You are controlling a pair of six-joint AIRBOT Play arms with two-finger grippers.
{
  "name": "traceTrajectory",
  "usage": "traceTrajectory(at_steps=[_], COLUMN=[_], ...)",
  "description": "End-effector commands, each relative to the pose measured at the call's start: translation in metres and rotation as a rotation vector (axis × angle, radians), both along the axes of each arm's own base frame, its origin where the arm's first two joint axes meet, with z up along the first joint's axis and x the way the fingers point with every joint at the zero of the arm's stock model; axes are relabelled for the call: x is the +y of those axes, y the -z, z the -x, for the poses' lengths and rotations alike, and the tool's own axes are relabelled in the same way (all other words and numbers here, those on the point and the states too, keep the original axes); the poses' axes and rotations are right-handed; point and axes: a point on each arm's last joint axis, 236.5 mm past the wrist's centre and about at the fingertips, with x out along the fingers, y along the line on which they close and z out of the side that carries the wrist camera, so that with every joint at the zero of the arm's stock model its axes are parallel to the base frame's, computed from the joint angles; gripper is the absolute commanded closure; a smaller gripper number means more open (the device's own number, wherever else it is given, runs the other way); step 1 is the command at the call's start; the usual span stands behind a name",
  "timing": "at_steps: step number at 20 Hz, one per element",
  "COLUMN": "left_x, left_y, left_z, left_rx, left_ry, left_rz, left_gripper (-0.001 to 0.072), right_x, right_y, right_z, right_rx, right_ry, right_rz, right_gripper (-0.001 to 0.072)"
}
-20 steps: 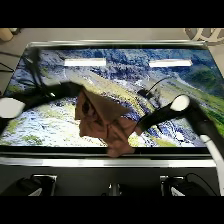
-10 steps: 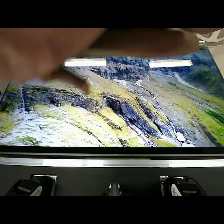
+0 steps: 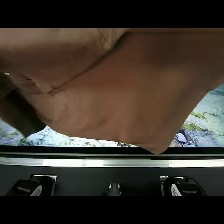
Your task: Fold the shirts.
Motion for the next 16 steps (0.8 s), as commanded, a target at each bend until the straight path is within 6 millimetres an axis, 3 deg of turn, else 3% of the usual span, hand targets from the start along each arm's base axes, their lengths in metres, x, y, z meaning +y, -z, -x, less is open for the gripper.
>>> traceTrajectory(at_steps=[1, 4, 7, 10, 13, 16], left_x=[0.002, 0.003, 0.007, 0.008, 0.004, -0.003], left_y=[0.012, 0.031, 0.032, 0.069, 0.119, 0.206], left_z=[0.005, 0.022, 0.047, 0.061, 0.042, 0.002], left_rx=[0.047, 0.125, 0.120, 0.282, 0.436, 0.672], left_ry=[-0.003, 0.007, 0.011, 0.019, 0.023, 0.013], left_rz=[-0.019, -0.049, -0.065, -0.081, -0.111, -0.118], left_gripper=[0.0685, 0.0685, 0.0686, 0.0686, 0.0687, 0.0686], right_x=[-0.004, -0.003, -0.006, -0.009, -0.016, -0.018], right_y=[0.004, 0.013, 0.021, 0.041, 0.091, 0.174], right_z=[0.001, 0.012, 0.029, 0.039, 0.025, -0.025], right_rx=[0.016, 0.059, 0.094, 0.181, 0.411, 0.697], right_ry=[0.016, 0.014, 0.027, 0.041, 0.076, 0.079], right_rz=[0.009, 0.012, 0.021, 0.027, -0.020, -0.050], right_gripper=[0.0691, 0.0691, 0.0691, 0.0691, 0.0691, 0.0691])
